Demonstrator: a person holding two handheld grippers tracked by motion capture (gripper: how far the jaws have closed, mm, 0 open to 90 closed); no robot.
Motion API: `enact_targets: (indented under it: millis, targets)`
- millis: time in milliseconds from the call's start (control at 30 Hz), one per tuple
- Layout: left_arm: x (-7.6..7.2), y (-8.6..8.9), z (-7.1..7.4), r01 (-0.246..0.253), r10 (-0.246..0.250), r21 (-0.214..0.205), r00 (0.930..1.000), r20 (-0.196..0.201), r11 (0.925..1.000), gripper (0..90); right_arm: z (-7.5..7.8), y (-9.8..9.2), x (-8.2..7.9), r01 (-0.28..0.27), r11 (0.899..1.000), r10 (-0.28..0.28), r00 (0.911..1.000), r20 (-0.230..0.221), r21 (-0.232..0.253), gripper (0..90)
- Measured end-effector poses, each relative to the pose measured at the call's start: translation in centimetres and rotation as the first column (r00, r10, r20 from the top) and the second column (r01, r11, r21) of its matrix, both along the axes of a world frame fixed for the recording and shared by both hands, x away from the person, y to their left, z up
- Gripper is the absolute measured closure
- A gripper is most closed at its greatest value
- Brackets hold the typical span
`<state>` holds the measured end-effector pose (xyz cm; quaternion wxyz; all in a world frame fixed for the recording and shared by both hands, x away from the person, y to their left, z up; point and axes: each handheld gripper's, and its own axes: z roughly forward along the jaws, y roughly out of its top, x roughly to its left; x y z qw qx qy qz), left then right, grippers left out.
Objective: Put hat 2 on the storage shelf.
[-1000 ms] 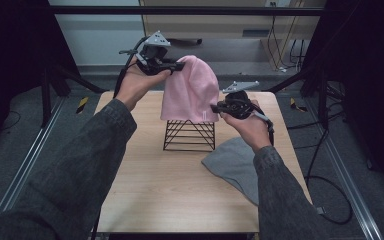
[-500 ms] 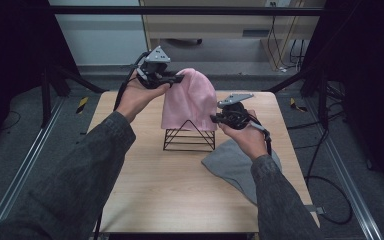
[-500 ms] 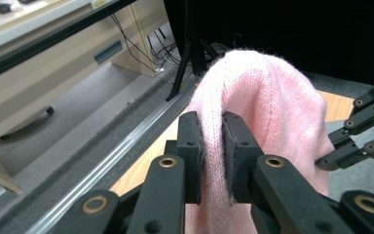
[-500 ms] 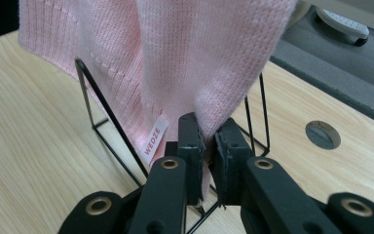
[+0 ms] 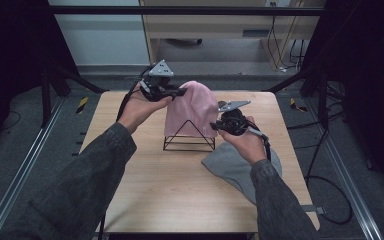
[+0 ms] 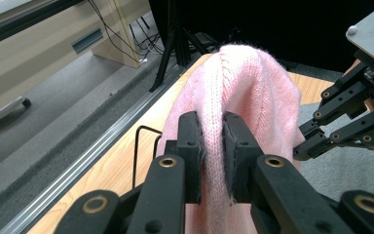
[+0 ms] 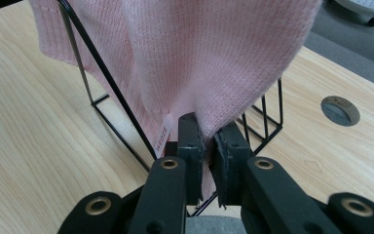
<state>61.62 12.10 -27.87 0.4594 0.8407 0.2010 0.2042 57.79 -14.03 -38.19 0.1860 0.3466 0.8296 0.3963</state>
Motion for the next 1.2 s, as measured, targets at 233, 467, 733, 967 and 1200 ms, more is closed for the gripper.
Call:
enact_targets:
  millis: [233, 467, 733, 967, 1200]
  targets:
    - [-0.2, 0.1, -0.1, 0.004, -0.004, -0.002, 0.9999, -0.009, 1.0000, 79.5, -0.1, 0.0, 0.0, -0.002, 1.000, 0.002, 1.0000, -0.007, -0.007, 80.8]
    - [-0.3, 0.1, -1.2, 0.004, -0.003, 0.009, 0.9992, -0.040, 1.0000, 80.1, -0.5, -0.5, -0.3, 0.015, 1.000, -0.016, 0.9994, -0.032, -0.017, 69.0]
    - [-0.6, -0.2, -2.4, 0.011, -0.010, 0.012, 0.9981, -0.061, 0.9999, 80.3, -0.5, -1.2, -0.8, 0.034, 0.999, -0.035, 0.9988, -0.034, -0.035, 56.9]
    - [-0.8, -0.1, -3.0, 0.010, -0.008, 0.020, 0.9975, -0.070, 0.9998, 80.1, -0.2, -2.0, -1.2, 0.058, 0.997, -0.059, 0.9980, -0.025, -0.047, 53.3]
    - [-1.1, 0.2, -3.8, 0.013, -0.011, 0.028, 0.9961, -0.088, 0.9995, 80.1, -0.2, -3.5, -1.5, 0.091, 0.994, -0.093, 0.9953, -0.027, -0.052, 52.1]
